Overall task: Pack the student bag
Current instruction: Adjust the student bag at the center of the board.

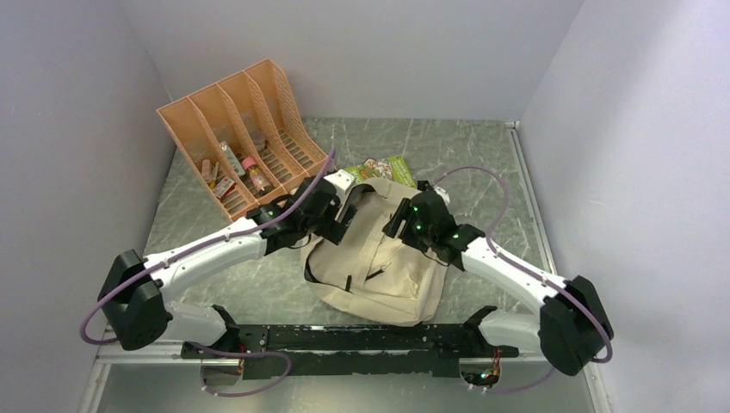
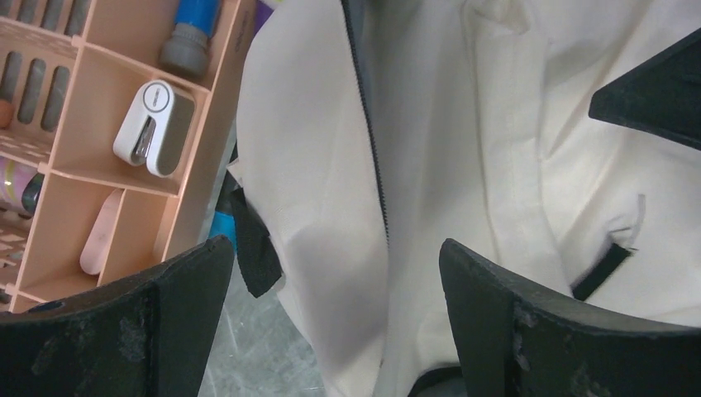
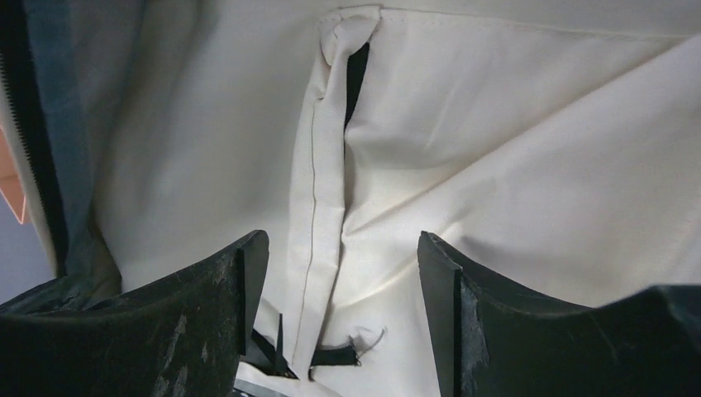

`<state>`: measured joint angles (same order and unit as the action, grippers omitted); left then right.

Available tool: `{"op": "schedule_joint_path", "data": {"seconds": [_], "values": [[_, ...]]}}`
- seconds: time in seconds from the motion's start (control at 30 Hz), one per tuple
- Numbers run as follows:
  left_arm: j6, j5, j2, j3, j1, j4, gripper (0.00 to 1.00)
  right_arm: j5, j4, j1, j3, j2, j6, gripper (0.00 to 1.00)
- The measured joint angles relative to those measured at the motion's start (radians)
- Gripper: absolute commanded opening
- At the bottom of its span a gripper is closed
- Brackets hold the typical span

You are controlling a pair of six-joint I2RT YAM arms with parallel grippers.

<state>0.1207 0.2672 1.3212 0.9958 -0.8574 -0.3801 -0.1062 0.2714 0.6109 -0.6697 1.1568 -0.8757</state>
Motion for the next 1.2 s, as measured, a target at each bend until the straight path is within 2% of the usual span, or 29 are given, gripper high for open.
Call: {"op": "schedule_joint_path", "data": {"seconds": [0.3, 0.47, 0.63, 0.8, 0.93, 0.97, 1.07, 1.2], "values": [[-0.001, 0.077, 0.063, -0.003, -0.012, -0.018, 0.98, 0.063, -0.186, 0.000, 0.019, 0.176, -0.066, 0.63], [0.003, 0.100, 0.077, -0.010, -0.015, -0.026, 0.84, 0.081, -0.266, 0.000, 0.021, 0.256, -0.092, 0.55], [0.013, 0.123, 0.093, -0.012, -0.015, -0.045, 0.63, 0.115, -0.341, 0.000, 0.021, 0.316, -0.108, 0.40], [0.027, 0.141, 0.100, -0.012, -0.015, -0.056, 0.39, 0.126, -0.383, 0.000, 0.021, 0.363, -0.114, 0.22], [0.034, 0.151, 0.117, -0.012, -0.015, -0.065, 0.14, 0.118, -0.393, 0.000, 0.025, 0.366, -0.124, 0.01], [0.033, 0.153, 0.119, -0.012, -0.015, -0.067, 0.07, 0.115, -0.396, 0.000, 0.028, 0.364, -0.126, 0.00], [0.042, 0.163, 0.119, -0.011, -0.015, -0.070, 0.05, 0.091, -0.398, 0.002, 0.047, 0.322, -0.130, 0.00], [0.049, 0.174, 0.117, -0.003, -0.015, -0.083, 0.05, 0.031, -0.336, 0.008, 0.052, 0.184, -0.104, 0.00]]}}
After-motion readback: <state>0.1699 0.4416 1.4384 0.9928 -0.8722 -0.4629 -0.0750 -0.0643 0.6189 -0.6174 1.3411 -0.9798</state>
